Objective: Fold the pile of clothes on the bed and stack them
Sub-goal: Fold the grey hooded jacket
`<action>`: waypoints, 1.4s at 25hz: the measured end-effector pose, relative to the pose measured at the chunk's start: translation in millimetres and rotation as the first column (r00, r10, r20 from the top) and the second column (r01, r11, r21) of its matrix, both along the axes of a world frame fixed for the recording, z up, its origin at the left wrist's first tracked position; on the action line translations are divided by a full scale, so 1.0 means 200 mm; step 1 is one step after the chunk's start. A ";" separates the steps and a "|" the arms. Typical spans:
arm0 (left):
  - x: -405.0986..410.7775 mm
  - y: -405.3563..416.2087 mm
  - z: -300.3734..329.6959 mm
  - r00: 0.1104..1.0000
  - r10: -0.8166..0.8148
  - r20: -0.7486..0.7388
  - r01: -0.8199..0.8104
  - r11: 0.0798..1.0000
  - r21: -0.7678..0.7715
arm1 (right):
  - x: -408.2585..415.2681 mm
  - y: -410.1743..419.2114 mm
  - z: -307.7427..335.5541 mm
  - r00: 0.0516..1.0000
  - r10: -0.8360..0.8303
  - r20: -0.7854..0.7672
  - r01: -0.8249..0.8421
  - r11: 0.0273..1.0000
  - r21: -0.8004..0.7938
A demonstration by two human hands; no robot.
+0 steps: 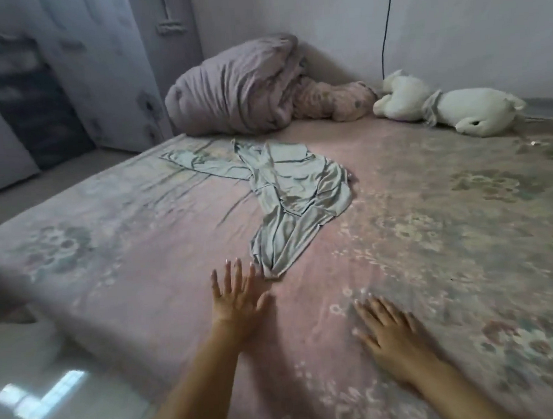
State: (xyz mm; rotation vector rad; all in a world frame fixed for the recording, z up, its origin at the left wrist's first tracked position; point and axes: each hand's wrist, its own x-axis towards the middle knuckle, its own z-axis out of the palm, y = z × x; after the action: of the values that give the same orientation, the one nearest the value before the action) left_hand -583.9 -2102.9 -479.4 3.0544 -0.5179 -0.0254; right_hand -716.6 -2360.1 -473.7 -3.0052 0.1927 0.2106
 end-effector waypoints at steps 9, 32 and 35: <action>0.08 0.07 -0.18 0.993 0.068 0.092 -0.056 0.991 -0.120 | 0.83 0.52 -0.08 0.975 0.171 0.140 -0.195 0.964 0.182; -0.78 -0.26 0.24 0.777 -0.628 0.033 0.629 0.773 -0.083 | -0.74 -0.21 0.43 0.845 0.419 0.331 -0.406 0.907 -0.111; -0.79 -0.16 0.35 0.808 -0.589 -0.002 0.583 0.800 -0.139 | -0.80 -0.27 0.53 0.937 0.288 0.199 -0.288 0.957 -0.033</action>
State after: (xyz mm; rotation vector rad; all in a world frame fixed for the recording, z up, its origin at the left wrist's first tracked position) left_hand -742.0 -2134.5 -410.1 2.6263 -1.3793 -0.0766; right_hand -876.4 -2414.2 -368.4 -3.0184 -0.2696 -0.0705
